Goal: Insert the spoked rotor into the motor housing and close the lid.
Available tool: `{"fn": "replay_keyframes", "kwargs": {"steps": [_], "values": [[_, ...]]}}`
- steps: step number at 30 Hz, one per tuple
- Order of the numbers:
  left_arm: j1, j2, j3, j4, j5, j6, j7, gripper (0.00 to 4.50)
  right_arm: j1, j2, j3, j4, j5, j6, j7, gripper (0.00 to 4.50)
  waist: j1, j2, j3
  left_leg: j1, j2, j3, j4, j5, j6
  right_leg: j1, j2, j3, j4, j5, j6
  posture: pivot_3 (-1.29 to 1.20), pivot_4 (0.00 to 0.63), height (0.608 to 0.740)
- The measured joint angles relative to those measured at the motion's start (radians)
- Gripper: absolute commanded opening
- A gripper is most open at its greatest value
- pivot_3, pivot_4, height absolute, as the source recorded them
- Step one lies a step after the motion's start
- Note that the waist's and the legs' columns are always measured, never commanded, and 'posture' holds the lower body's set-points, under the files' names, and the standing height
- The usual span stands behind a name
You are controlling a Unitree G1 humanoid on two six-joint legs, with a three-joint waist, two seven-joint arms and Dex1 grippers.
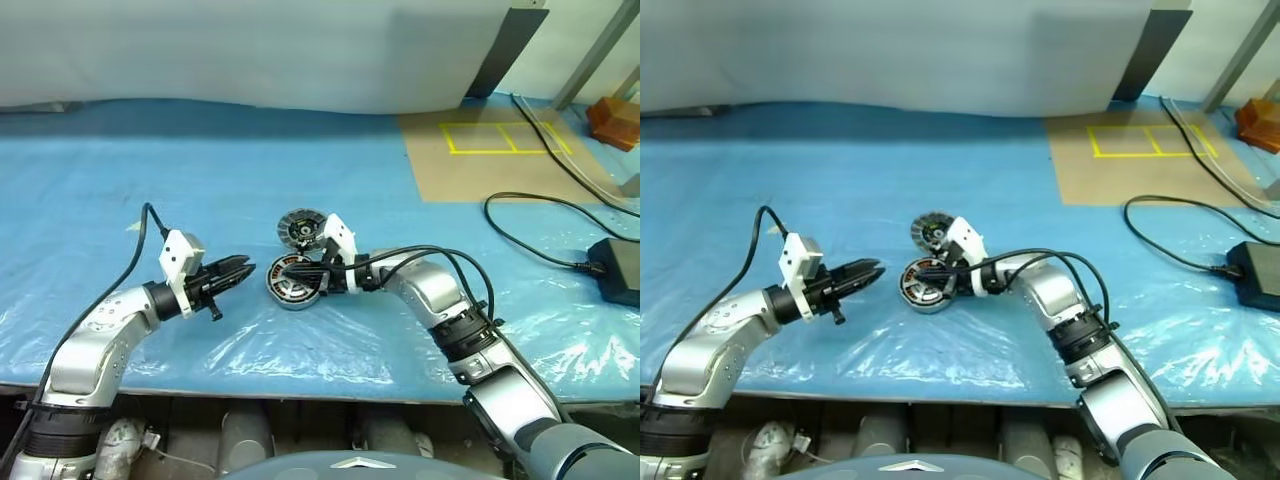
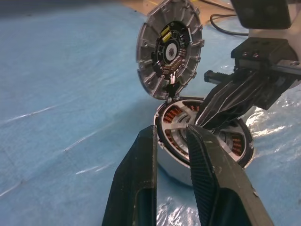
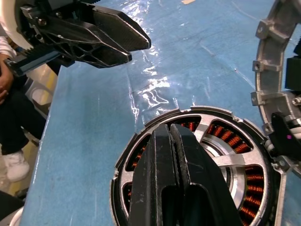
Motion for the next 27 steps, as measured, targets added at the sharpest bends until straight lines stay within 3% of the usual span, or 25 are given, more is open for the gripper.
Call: {"fn": "replay_keyframes", "kwargs": {"steps": [11,15,22,26,27], "values": [[-0.045,-0.018,-0.027,0.036,0.026,-0.017,-0.011,1.0,0.024,-0.031,-0.128,-0.099,0.136,0.161,0.062,0.0,0.003,0.0,0.0,-0.005,0.0,0.0,0.001,0.0,0.0,-0.003,0.0,-0.001,0.0,0.002,0.004,0.0,0.15,0.74],[-0.047,-0.018,-0.027,0.043,0.031,-0.028,-0.014,1.0,0.013,-0.131,-0.233,-0.157,0.207,0.213,0.094,0.0,0.004,0.0,0.0,-0.005,0.0,0.0,-0.001,0.0,0.0,-0.003,0.0,-0.001,-0.001,0.002,0.004,0.0,0.15,0.74],[-0.053,-0.031,-0.028,0.078,0.064,-0.049,0.006,1.0,0.005,-0.275,-0.29,0.005,0.152,0.157,0.108,0.0,0.003,0.0,0.0,-0.004,0.0,0.0,0.001,0.0,0.0,-0.002,0.0,0.0,0.0,0.002,0.004,0.0,0.15,0.74],[-0.063,-0.043,-0.028,0.102,0.068,-0.056,0.006,1.0,-0.05,-0.255,-0.312,0.15,0.086,0.061,0.069,0.0,-0.004,0.0,0.0,-0.004,0.0,0.0,0.001,0.0,0.0,-0.003,0.001,0.0,0.001,0.002,0.003,0.0,0.15,0.74],[-0.068,-0.046,-0.028,0.108,0.073,-0.059,0.006,0.97,-0.072,-0.234,-0.316,0.186,0.07,0.037,0.052,0.19,-0.005,0.0,0.0,-0.004,0.0,0.0,0.002,0.0,0.0,-0.003,0.001,0.0,0.001,0.002,0.003,0.0,0.15,0.74]]}}
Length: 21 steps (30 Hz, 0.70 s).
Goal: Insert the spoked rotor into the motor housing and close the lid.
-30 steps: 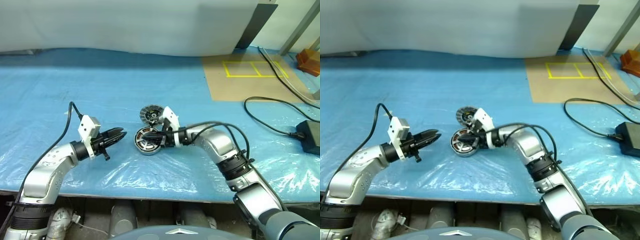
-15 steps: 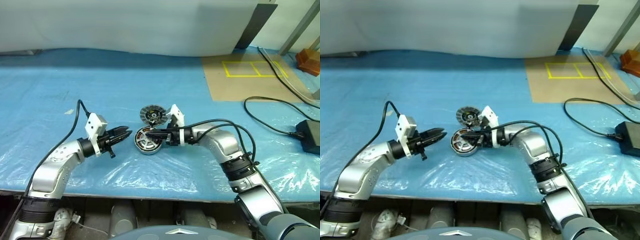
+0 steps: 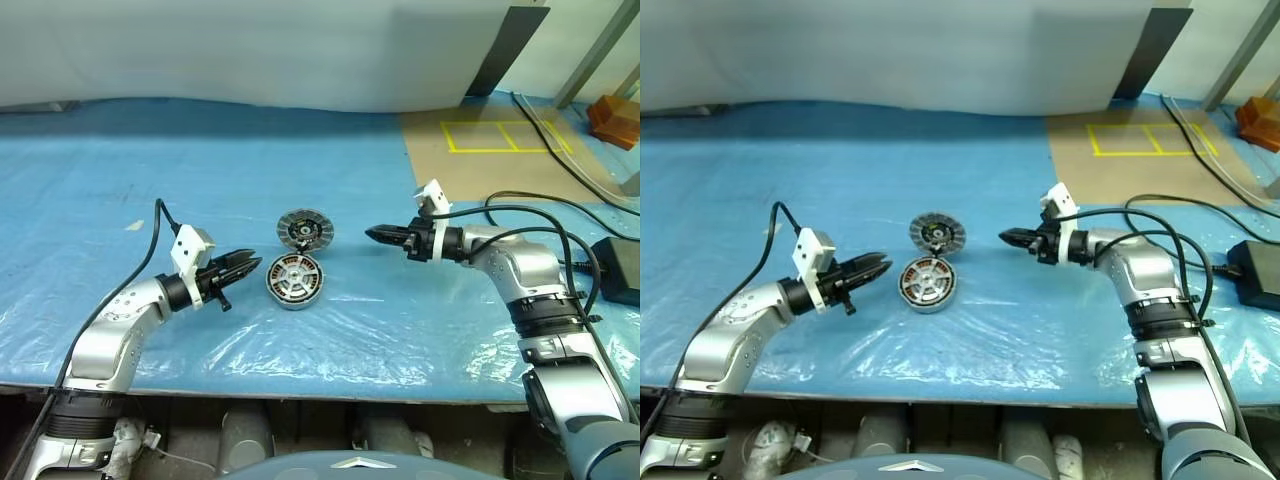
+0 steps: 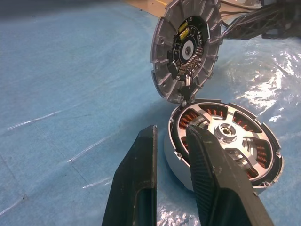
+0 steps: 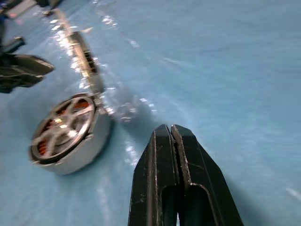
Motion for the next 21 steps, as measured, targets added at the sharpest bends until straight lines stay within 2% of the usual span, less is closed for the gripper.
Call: {"fn": "replay_keyframes", "kwargs": {"steps": [2,8,16,21], "values": [[-0.017,-0.007,-0.001,0.016,0.005,-0.012,0.0,0.96,-0.034,0.042,0.001,0.055,-0.027,-0.049,-0.019,0.58,0.001,0.0,0.0,0.0,0.0,0.0,0.0,0.0,0.0,0.0,0.0,0.0,0.0,0.0,0.0,0.0,0.15,0.74],[-0.052,-0.023,-0.008,0.077,0.037,-0.037,0.015,0.96,-0.101,0.136,0.037,0.159,-0.088,-0.146,-0.019,2.5,0.007,0.0,0.0,-0.002,0.0,0.0,0.0,0.0,0.0,-0.001,-0.001,-0.001,0.0,0.0,0.0,0.0,0.15,0.74],[-0.069,-0.039,-0.015,0.095,0.053,-0.062,0.017,0.96,-0.296,0.227,0.036,0.369,-0.135,-0.259,0.001,2.5,0.005,0.0,0.0,-0.003,0.0,0.0,0.0,0.0,0.0,-0.001,-0.001,-0.001,0.001,-0.001,-0.002,0.0,0.15,0.74],[-0.069,-0.047,-0.017,0.101,0.058,-0.064,0.017,0.96,-0.397,0.281,0.04,0.464,-0.143,-0.275,0.098,2.5,0.007,0.0,0.0,-0.005,0.001,0.0,0.0,0.001,0.001,-0.002,0.0,-0.003,0.0,0.0,-0.001,0.0,0.15,0.74]]}}
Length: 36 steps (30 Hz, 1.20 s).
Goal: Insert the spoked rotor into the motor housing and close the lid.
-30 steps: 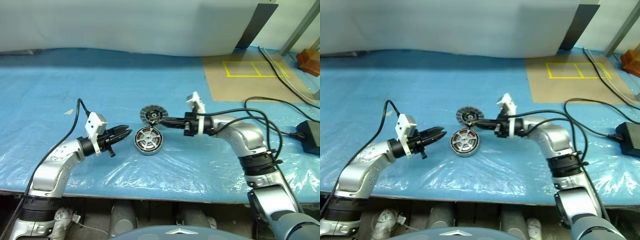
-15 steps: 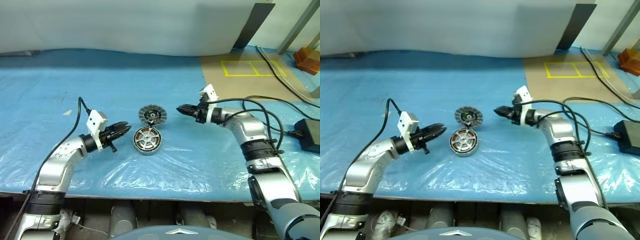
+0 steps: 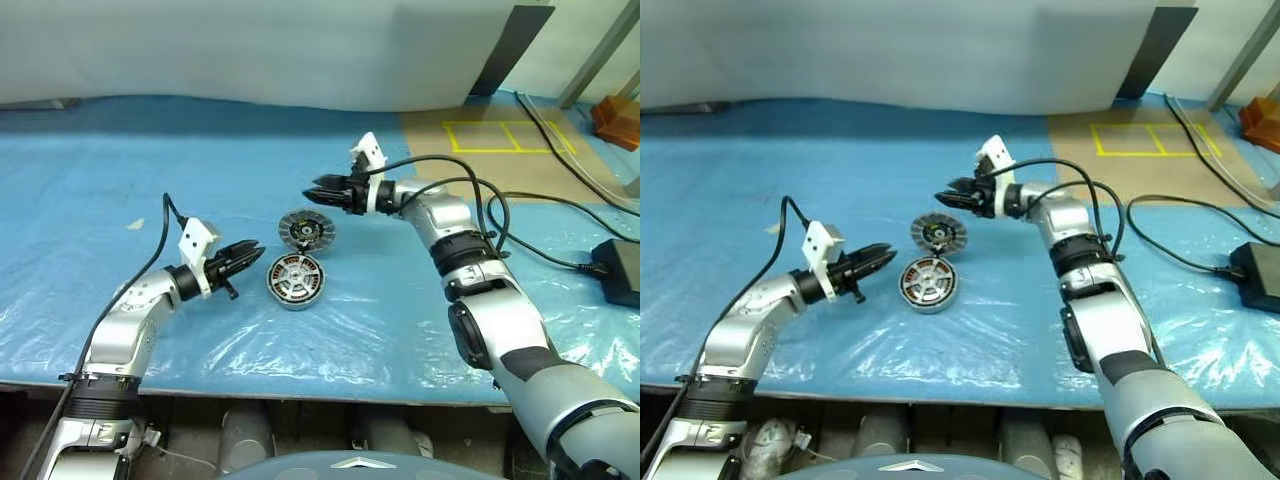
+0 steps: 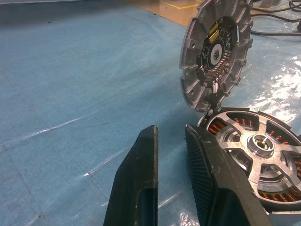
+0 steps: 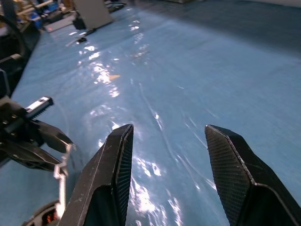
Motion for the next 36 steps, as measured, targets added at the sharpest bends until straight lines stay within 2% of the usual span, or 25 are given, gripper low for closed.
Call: {"fn": "replay_keyframes", "kwargs": {"steps": [7,14,18,21,28,36], "values": [[0.03,0.003,0.005,-0.017,-0.01,0.002,-0.005,0.96,-0.009,0.012,0.056,-0.032,-0.013,0.038,0.189,2.5,0.002,0.0,0.0,-0.001,0.001,0.0,0.001,0.001,0.002,0.0,0.0,-0.002,0.0,0.0,0.0,0.0,0.15,0.74],[0.054,0.033,0.027,-0.031,-0.022,0.002,-0.022,0.96,0.131,-0.064,0.12,-0.307,-0.011,0.149,0.302,2.5,0.003,0.0,0.0,-0.001,0.001,-0.001,0.001,0.001,0.002,0.0,0.0,-0.002,0.0,0.0,0.0,0.0,0.15,0.74],[0.051,0.033,0.027,-0.031,-0.021,0.002,-0.022,0.96,0.256,-0.06,0.177,-0.468,-0.01,0.199,0.293,2.5,0.001,0.0,0.0,-0.001,0.001,-0.001,0.001,0.0,0.0,0.0,0.0,-0.002,0.0,0.0,0.0,0.0,0.15,0.74],[0.05,0.033,0.027,-0.032,-0.021,0.003,-0.022,0.96,0.3,-0.04,0.196,-0.511,-0.01,0.229,0.258,2.5,0.0,0.0,0.0,0.0,0.001,-0.001,0.001,0.0,-0.001,0.0,0.0,-0.001,0.001,0.0,0.0,0.0,0.15,0.74],[0.084,0.035,0.027,-0.062,-0.022,0.012,-0.019,0.96,0.343,0.021,0.191,-0.453,-0.017,0.206,0.135,2.5,0.0,0.0,0.0,0.001,0.0,-0.001,0.001,-0.001,-0.001,0.001,0.0,0.0,0.0,-0.001,-0.002,0.0,0.15,0.74],[0.125,0.042,0.027,-0.121,-0.022,0.013,-0.022,0.96,0.387,0.012,0.198,-0.469,-0.023,0.137,0.106,2.5,0.0,0.0,0.0,0.007,0.0,0.0,0.0,-0.001,-0.001,0.006,-0.001,0.001,-0.001,-0.002,-0.004,0.0,0.15,0.74]]}}
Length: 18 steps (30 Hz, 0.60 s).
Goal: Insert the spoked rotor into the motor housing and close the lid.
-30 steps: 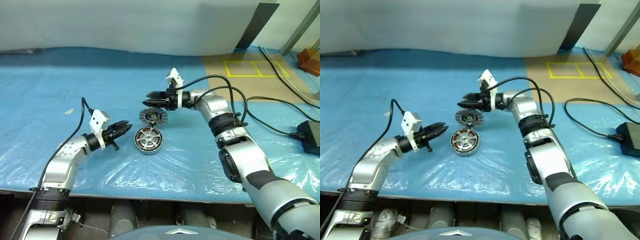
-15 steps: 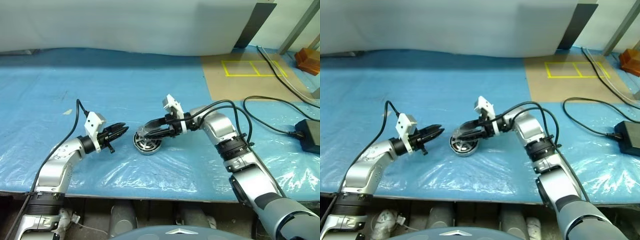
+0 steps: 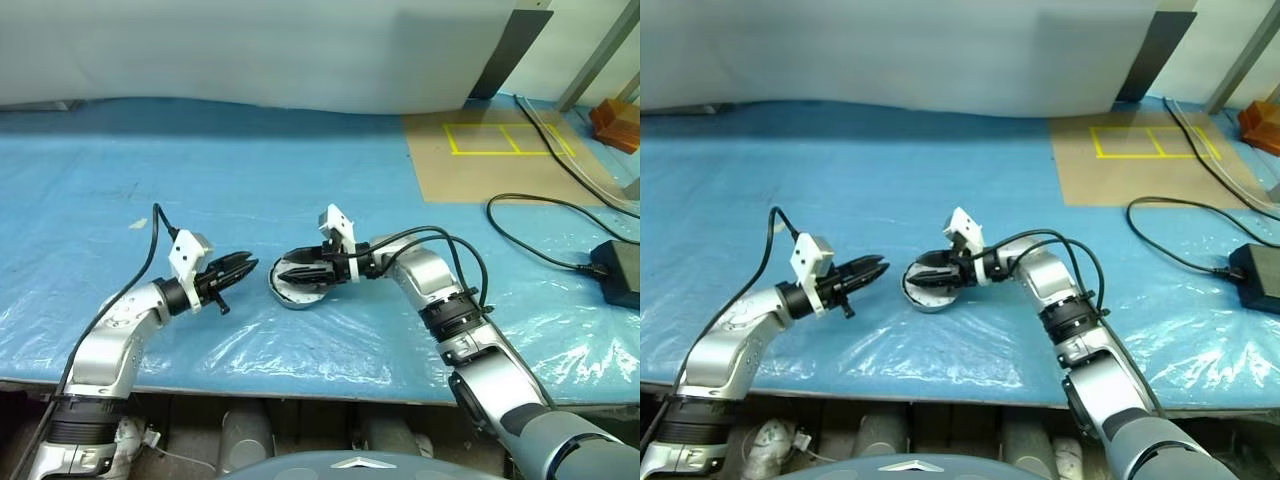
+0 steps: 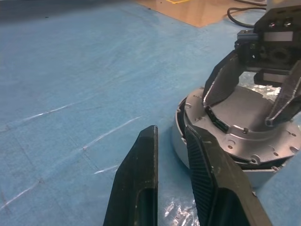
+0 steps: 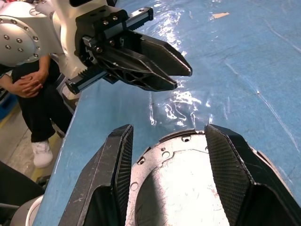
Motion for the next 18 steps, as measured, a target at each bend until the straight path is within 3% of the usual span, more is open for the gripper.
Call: {"fn": "replay_keyframes", "kwargs": {"steps": [12,18], "values": [[0.109,0.105,0.002,-0.122,-0.034,-0.019,-0.132,0.96,0.012,-0.105,-0.02,-0.207,0.123,0.169,0.067,2.5,0.001,0.0,0.0,-0.003,0.0,0.0,-0.002,0.0,0.0,-0.004,0.001,0.0,-0.001,0.001,0.002,0.0,0.15,0.74],[0.132,0.148,-0.042,-0.174,-0.032,-0.026,-0.196,0.96,-0.009,-0.148,0.022,-0.235,0.034,-0.002,0.058,2.5,-0.001,0.0,0.0,-0.003,0.0,0.002,-0.003,0.0,0.0,-0.005,0.001,0.001,-0.001,0.001,0.002,0.0,0.15,0.74]]}}
